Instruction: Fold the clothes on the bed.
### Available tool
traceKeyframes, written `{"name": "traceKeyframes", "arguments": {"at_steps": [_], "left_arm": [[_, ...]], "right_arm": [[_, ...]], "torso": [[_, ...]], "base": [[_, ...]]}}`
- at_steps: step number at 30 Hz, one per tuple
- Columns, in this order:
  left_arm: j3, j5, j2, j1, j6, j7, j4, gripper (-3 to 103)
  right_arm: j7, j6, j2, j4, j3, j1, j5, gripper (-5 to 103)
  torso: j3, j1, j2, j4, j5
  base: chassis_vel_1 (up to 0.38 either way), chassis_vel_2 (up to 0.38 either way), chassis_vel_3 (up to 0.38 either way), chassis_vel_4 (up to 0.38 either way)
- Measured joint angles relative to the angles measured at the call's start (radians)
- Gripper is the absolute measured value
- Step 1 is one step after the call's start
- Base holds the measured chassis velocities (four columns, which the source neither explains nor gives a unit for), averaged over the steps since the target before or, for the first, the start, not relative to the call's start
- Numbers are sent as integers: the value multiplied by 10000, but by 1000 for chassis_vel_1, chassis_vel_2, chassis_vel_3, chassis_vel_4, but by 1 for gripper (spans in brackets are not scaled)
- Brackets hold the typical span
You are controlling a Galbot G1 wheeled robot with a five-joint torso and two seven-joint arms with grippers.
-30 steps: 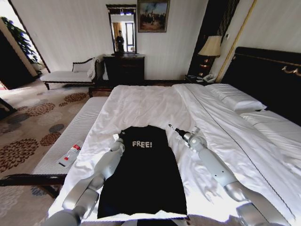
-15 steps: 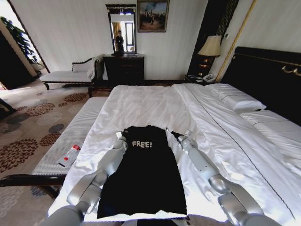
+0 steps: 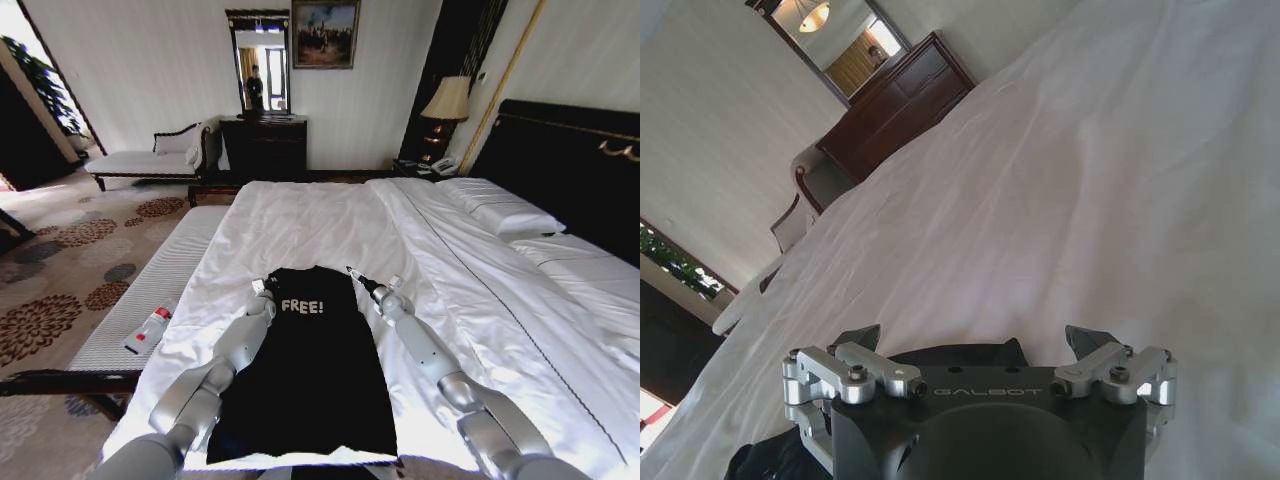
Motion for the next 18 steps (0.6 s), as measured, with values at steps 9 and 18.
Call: {"name": "traceKeyframes", "arguments": {"at_steps": [9,18], "left_arm": [[15,-57,72,-43,33,-70,-58,2],[112,-312,184,-122,194,-154,-200,2]], "right_arm": [[11,-41,329,-530,-193,216,-257,100],[164,-56,694,-1628,-184,638,-482,96]], "torso": [[0,0,0,0,0],[0,0,0,0,-1]], "base": [[0,0,0,0],[0,0,0,0]]}}
